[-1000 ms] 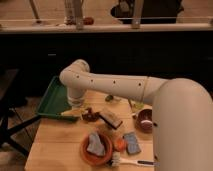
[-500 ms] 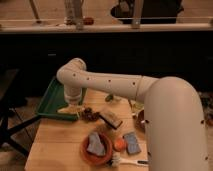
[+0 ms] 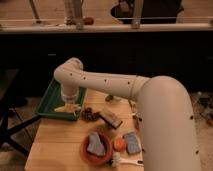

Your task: Place banana in tray

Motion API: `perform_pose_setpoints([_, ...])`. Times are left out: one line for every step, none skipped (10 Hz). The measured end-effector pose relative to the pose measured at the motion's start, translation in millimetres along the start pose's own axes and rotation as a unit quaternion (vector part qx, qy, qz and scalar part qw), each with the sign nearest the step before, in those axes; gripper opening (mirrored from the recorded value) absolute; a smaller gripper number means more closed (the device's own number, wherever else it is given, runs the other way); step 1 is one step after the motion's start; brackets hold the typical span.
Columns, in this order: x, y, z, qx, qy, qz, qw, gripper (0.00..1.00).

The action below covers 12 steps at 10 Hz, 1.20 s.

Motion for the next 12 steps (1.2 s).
perform_pose_setpoints([-3.8,-2.4,2.0,0.000,-0.002,-0.002,1.0000,0.00])
perform_pose_setpoints([-7.5,-4.9,3.4,0.000,-0.006,-0.004,1.0000,0.00])
perform_pose_setpoints([-10.3,-7.3,5.6,-0.002,-0.009,-0.006,0.9999,0.00])
perform_pose_setpoints([-11.8,-10.5,7.1,-0.002,-0.012,-0.007,0.9999,0.00])
perform_pose_setpoints([-12.1,-13.0,7.9,-0.002,-0.014,-0.007,0.9999,0.00])
perform_pose_setpoints([-12.6,-15.6,8.2,-0.002,-0.016,-0.008,0.9998,0.00])
perform_pose_setpoints([-15.8,-18.1,8.7,-0.002,-0.018,-0.010,0.9998,0.00])
perform_pose_setpoints([-18.1,-20.0,9.4,-0.002,-0.020,-0.011,0.9997,0.00])
perform_pose_setpoints([-20.5,-22.6,9.7,-0.002,-0.022,-0.012,0.9997,0.00])
perform_pose_setpoints([-21.1,-25.2,10.3,-0.002,-0.024,-0.012,0.9996,0.00])
perform_pose_setpoints([-20.4,-28.9,11.1,-0.001,-0.025,-0.011,0.9996,0.00])
perform_pose_setpoints([-21.1,-31.7,12.1,-0.001,-0.026,-0.011,0.9996,0.00])
